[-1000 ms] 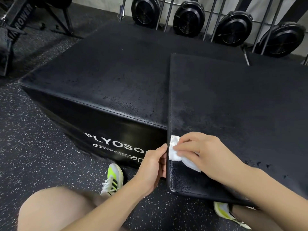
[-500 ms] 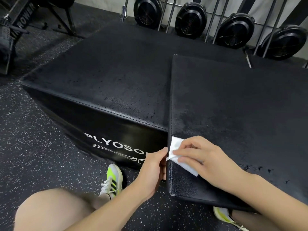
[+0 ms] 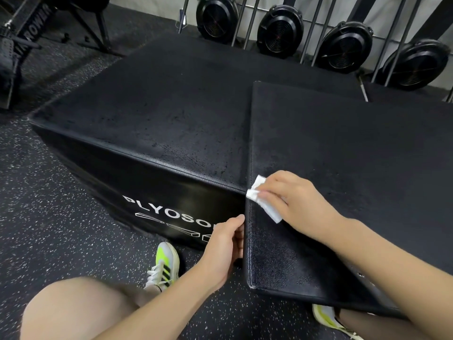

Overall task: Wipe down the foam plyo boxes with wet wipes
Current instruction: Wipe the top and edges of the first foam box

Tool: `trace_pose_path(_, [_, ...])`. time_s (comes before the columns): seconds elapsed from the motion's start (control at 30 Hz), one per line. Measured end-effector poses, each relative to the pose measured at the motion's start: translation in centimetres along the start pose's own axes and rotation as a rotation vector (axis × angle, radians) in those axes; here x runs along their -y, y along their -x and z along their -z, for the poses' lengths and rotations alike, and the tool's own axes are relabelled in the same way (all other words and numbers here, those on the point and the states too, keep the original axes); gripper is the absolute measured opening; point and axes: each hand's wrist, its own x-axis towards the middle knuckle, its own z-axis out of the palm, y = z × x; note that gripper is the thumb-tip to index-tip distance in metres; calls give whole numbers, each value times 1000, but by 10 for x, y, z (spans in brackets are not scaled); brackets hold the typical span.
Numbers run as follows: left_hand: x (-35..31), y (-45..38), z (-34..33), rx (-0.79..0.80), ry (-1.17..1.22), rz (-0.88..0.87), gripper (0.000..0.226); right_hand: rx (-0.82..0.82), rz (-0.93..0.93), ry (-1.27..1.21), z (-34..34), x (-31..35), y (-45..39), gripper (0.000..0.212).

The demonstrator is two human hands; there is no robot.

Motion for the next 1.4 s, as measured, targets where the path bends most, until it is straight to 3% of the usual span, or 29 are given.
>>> trace_pose_path(0.13, [-5,1,-3,14,14,-16,47,101,159,-2,-2,6,22,23])
trace_pose_path(0.33, [-11,-3,-5,66,-46,-29,64,93,143,55,-5,-12,-13,20])
trace_pose_path(0.4, [-15,-5,-5,88,-46,1,58,24,86,32,-5,-23,-34,20])
trace_pose_path(0.53, [-20,-6,-5,63,-92,-36,25,-42,-74,-83,-3,-29,-57,18])
trace_pose_path(0.67, [-22,-6,-6,76,-88,-44,42,61,63,-48,0,-13,-34,16])
trace_pose_path(0.8, [-20,-13,-4,55,-112,-28,37,144,125,-66,1,-18,-22,15])
trace_pose_path(0.87, [-19,-18,-5,32,-134,14,27,123,122,-48,1,-28,-36,15])
trace_pose_path(0.97, [-21,-29,-8,16,-147,117,36,-2,65,-45,0,-50,-71,15])
trace_pose_path(1.03, [-19,-34,-6,53,-139,156,23,-76,-21,-85,2,-62,-91,16])
trace_pose_path(1.17, [-14,-44,1,68,-151,168,23,-69,-80,-121,3,-64,-99,18])
trace_pose_path(1.3, [-5,-42,13,119,-153,80,31,-7,79,-88,6,-51,-72,13])
trace_pose_path(1.4, [-8,-35,8,106,-185,-72,42,40,62,-99,5,-54,-59,16])
